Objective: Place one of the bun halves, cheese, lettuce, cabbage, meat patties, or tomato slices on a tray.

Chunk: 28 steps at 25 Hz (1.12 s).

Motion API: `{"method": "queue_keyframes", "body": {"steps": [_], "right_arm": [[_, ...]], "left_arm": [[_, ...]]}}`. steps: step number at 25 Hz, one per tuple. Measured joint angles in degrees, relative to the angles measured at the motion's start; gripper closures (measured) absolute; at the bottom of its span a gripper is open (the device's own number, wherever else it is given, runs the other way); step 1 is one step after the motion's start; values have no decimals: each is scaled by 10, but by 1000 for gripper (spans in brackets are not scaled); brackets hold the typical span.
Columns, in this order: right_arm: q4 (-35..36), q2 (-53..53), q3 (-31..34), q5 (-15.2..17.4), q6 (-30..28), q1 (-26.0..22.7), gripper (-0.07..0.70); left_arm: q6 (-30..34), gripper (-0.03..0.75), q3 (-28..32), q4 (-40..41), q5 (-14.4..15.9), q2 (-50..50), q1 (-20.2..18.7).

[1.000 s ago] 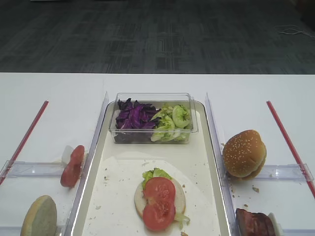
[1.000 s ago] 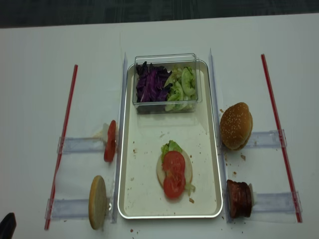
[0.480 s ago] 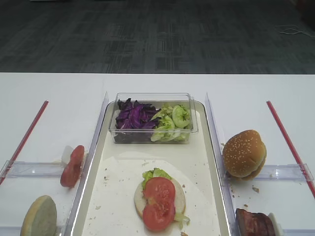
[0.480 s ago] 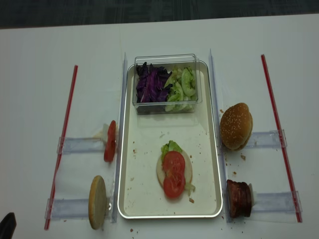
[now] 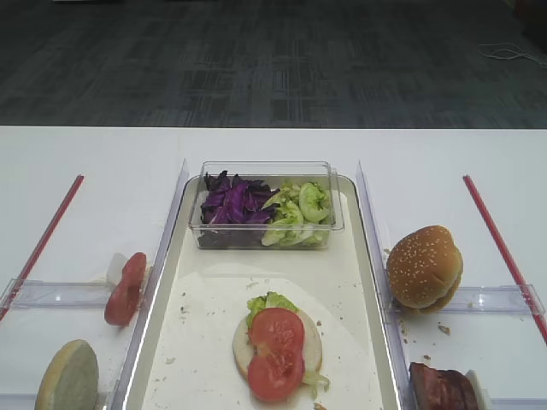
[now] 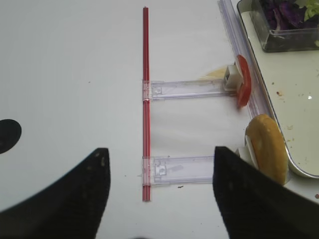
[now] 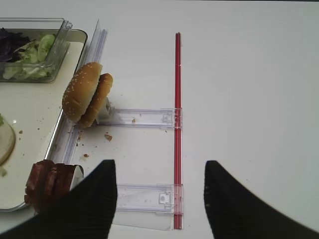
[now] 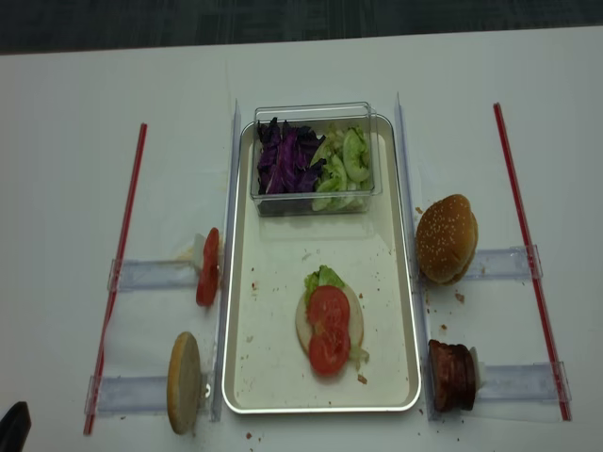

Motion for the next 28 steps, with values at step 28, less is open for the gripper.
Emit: {"method": "queue_keyframes", "body": {"steps": [28], "right_arm": [[0, 0, 0, 0, 0, 0, 227]], "left_arm": [[0, 297, 0, 0, 0, 0, 0]]}}
